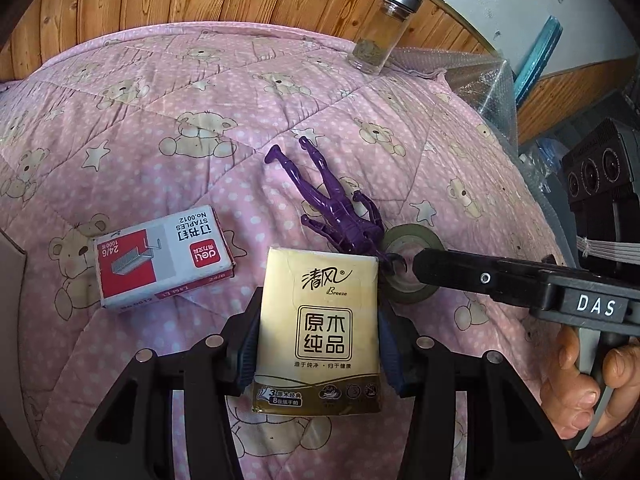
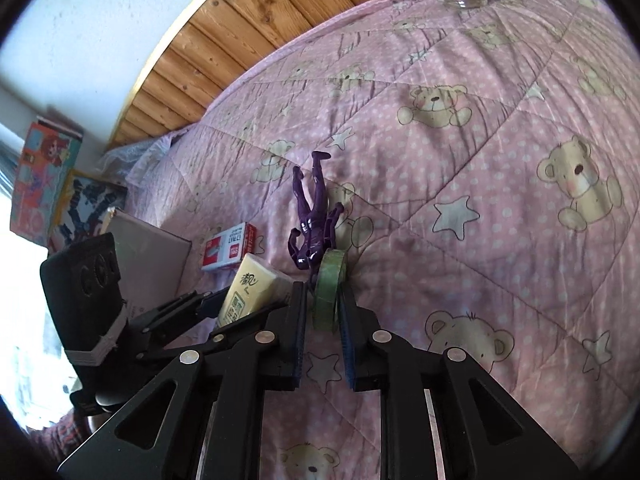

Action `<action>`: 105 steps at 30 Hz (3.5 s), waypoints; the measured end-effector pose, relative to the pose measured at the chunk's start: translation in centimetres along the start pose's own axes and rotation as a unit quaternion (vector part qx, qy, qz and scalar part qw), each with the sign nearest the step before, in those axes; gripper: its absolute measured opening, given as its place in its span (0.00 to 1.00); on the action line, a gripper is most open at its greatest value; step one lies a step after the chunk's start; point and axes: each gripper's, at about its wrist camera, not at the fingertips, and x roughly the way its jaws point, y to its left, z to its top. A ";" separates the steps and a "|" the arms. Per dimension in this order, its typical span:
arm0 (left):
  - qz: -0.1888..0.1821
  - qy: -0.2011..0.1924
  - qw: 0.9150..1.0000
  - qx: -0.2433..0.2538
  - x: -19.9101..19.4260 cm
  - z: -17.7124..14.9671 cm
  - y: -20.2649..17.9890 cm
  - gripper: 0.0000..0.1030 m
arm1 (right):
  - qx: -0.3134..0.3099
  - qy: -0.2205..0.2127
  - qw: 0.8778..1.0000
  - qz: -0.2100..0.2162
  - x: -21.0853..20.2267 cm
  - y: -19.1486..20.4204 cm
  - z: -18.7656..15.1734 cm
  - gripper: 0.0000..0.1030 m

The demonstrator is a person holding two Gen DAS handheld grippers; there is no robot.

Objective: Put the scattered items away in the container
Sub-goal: 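Grasp the gold tissue pack with the left tool while the right tool grasps the green tape roll, then carry the tissue pack and tape roll with both tools over the box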

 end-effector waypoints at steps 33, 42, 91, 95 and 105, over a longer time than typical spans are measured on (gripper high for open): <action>0.029 -0.044 0.998 -0.019 -11.9 -6.9 -2.4 0.49 | -0.059 -0.032 0.991 -0.116 -6.1 8.5 -10.3 0.10; 0.042 -0.080 0.996 -0.020 -17.5 -10.4 -3.0 0.49 | -0.091 -0.044 0.987 -0.122 -7.9 12.8 -14.8 0.10; 0.104 -0.222 0.967 -0.063 -35.4 -18.3 -1.6 0.49 | -0.260 -0.063 0.960 -0.083 -10.8 29.5 -23.7 0.10; 0.108 -0.224 0.965 -0.090 -36.0 -18.7 0.7 0.49 | -0.271 -0.055 0.958 -0.075 -9.7 30.6 -23.4 0.10; 0.118 -0.227 0.957 -0.136 -37.3 -18.3 5.7 0.49 | -0.293 -0.038 0.953 -0.062 -7.2 33.0 -21.8 0.10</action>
